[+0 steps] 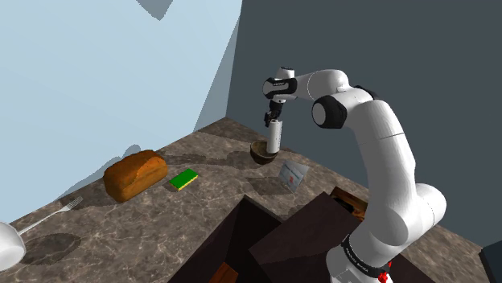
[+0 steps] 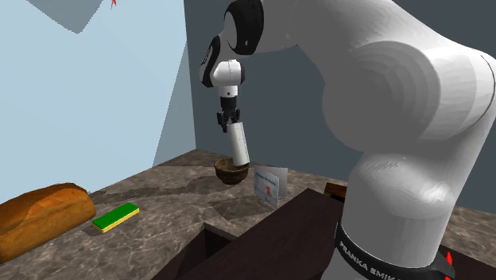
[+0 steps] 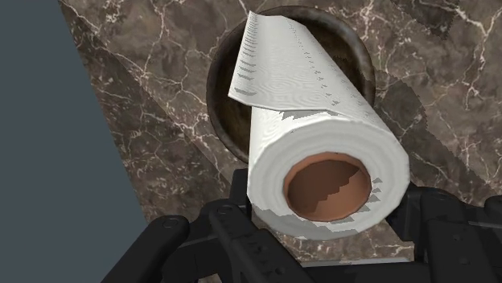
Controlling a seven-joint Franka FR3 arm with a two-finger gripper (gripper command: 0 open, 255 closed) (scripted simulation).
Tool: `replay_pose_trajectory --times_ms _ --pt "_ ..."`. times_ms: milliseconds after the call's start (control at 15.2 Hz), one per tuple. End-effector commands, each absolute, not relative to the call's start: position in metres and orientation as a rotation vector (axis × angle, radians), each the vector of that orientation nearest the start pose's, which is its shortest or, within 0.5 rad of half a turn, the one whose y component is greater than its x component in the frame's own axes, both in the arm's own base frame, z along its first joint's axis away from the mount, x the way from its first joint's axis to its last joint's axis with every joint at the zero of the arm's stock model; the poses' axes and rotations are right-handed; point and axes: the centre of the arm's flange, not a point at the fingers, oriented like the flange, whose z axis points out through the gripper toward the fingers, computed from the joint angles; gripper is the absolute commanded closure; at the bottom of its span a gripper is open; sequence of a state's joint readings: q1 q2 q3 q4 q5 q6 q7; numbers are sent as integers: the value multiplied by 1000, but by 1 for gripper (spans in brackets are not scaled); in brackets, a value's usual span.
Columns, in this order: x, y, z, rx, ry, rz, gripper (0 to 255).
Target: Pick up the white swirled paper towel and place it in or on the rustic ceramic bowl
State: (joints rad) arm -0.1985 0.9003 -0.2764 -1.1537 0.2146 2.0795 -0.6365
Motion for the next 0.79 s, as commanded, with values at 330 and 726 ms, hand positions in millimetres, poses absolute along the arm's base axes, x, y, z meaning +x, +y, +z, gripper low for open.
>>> replay_pose_trajectory --times_ms 330,726 --pt "716 -283 269 -3179 -269 -57 0" --pt "714 -281 309 -3179 -269 -57 0"
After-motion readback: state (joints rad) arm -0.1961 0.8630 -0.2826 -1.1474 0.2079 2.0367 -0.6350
